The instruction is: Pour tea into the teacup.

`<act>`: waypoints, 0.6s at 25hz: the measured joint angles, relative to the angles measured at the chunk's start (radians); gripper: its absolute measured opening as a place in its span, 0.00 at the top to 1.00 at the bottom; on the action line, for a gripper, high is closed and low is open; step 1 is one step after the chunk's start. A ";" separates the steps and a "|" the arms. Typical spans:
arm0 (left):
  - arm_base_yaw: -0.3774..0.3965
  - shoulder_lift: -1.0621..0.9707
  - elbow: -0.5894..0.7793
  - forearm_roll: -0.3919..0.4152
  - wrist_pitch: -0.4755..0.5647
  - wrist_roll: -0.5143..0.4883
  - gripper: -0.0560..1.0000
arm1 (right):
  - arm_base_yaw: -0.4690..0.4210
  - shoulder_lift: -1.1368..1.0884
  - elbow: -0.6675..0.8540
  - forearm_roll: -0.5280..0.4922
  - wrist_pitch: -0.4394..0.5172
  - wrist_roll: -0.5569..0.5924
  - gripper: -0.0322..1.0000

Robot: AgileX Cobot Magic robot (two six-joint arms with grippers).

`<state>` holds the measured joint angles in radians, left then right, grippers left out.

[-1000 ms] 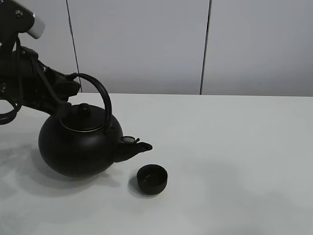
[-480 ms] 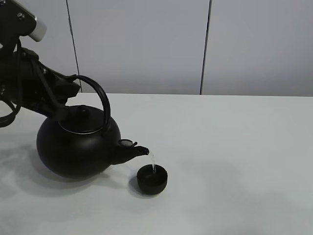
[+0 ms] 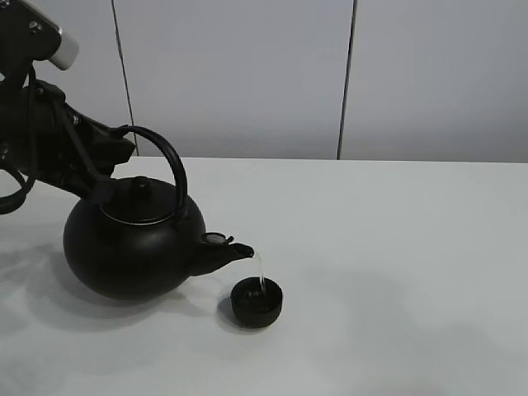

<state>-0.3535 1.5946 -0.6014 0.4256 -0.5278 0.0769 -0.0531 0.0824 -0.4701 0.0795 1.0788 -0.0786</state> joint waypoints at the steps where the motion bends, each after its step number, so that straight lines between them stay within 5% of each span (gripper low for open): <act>1: 0.000 0.000 0.000 -0.003 0.000 -0.005 0.81 | 0.000 0.000 0.000 0.000 0.000 0.000 0.56; 15: 0.015 0.000 0.003 -0.017 -0.058 -0.289 0.81 | 0.000 0.000 0.000 0.000 0.002 0.000 0.56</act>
<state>-0.3387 1.5946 -0.5980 0.4083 -0.5859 -0.2118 -0.0531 0.0824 -0.4701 0.0795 1.0805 -0.0786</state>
